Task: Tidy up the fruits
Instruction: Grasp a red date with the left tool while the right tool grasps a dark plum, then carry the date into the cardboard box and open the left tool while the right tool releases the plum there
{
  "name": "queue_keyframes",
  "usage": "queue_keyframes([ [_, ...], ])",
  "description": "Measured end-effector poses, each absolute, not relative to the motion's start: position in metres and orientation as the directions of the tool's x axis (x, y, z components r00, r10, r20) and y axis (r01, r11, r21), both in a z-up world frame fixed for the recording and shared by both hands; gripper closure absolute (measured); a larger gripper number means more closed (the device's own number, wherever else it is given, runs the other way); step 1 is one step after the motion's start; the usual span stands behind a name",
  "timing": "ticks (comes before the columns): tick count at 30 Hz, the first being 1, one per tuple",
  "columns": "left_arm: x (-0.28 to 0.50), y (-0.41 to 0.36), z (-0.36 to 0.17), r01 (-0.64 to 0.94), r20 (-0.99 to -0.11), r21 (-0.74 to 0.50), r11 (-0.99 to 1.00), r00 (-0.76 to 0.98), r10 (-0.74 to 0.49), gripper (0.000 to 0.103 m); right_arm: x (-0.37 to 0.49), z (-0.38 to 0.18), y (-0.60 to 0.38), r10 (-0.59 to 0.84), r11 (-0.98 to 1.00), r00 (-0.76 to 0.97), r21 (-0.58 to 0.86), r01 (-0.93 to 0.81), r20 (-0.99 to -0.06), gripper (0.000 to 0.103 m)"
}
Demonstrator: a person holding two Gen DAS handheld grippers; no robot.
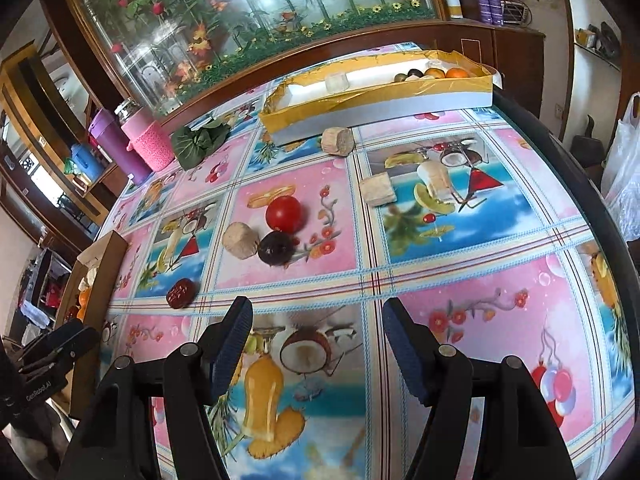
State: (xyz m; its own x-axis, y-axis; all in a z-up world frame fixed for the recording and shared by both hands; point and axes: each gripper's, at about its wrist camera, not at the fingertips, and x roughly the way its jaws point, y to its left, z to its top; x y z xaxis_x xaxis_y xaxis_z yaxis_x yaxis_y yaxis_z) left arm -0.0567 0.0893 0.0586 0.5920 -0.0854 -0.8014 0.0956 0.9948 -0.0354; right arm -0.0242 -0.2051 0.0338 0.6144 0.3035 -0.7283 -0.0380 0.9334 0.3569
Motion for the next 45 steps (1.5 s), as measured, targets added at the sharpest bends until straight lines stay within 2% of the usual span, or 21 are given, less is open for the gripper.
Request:
queue_keyframes([
  [5,-0.034,0.057,0.043,0.178,-0.81,-0.067,0.982,0.565,-0.157,0.038,0.0,0.034,-0.184,0.281,0.952,0.616,0.297,-0.078,-0.736,0.032],
  [9,-0.012,0.037,0.027,0.217,-0.824,-0.072,0.973,0.537,-0.181,0.038,0.019,0.027,-0.165,0.246,0.967,0.614,0.229,-0.107,-0.75,0.046],
  [17,0.002,0.014,0.017,0.281,-0.813,-0.083,0.956,0.536,-0.228,0.045,0.03,0.018,-0.153,0.225,0.974,0.611,0.189,-0.124,-0.759,0.049],
  [18,0.002,0.013,0.016,0.285,-0.809,-0.07,0.956,0.545,-0.221,0.052,0.031,0.018,-0.153,0.223,0.975,0.613,0.186,-0.125,-0.758,0.052],
  [19,0.001,0.01,0.015,0.282,-0.804,-0.033,0.959,0.563,-0.194,0.064,0.031,0.018,-0.152,0.218,0.976,0.616,0.18,-0.124,-0.757,0.054],
  [20,0.0,0.007,0.015,0.278,-0.8,0.008,0.961,0.579,-0.161,0.072,0.031,0.018,-0.151,0.211,0.977,0.619,0.171,-0.124,-0.756,0.058],
  [21,-0.001,0.006,0.015,0.279,-0.794,0.034,0.96,0.591,-0.143,0.083,0.031,0.018,-0.15,0.209,0.978,0.621,0.167,-0.127,-0.755,0.06],
  [23,-0.001,0.006,0.015,0.28,-0.796,0.029,0.96,0.587,-0.147,0.083,0.03,0.018,-0.148,0.227,0.974,0.62,0.176,-0.143,-0.751,0.076],
  [24,-0.001,0.007,0.016,0.277,-0.798,0.026,0.961,0.584,-0.147,0.083,0.03,0.018,-0.147,0.242,0.97,0.616,0.186,-0.154,-0.75,0.077],
  [30,-0.018,0.026,0.034,0.26,-0.782,-0.024,0.965,0.597,-0.18,0.083,0.02,0.024,-0.142,0.235,0.972,0.624,0.172,-0.16,-0.745,0.077],
  [37,-0.044,0.086,0.066,0.176,-0.742,-0.119,0.977,0.638,-0.206,0.082,-0.006,0.048,-0.135,0.283,0.959,0.642,0.206,-0.195,-0.712,0.077],
  [41,-0.058,0.134,0.075,0.074,-0.729,-0.14,0.987,0.667,-0.153,0.082,-0.019,0.065,-0.113,0.328,0.944,0.643,0.216,-0.249,-0.692,0.077],
  [45,-0.071,0.189,0.074,-0.068,-0.732,-0.126,0.99,0.68,-0.047,0.082,-0.032,0.079,-0.078,0.4,0.913,0.619,0.238,-0.33,-0.676,0.077],
])
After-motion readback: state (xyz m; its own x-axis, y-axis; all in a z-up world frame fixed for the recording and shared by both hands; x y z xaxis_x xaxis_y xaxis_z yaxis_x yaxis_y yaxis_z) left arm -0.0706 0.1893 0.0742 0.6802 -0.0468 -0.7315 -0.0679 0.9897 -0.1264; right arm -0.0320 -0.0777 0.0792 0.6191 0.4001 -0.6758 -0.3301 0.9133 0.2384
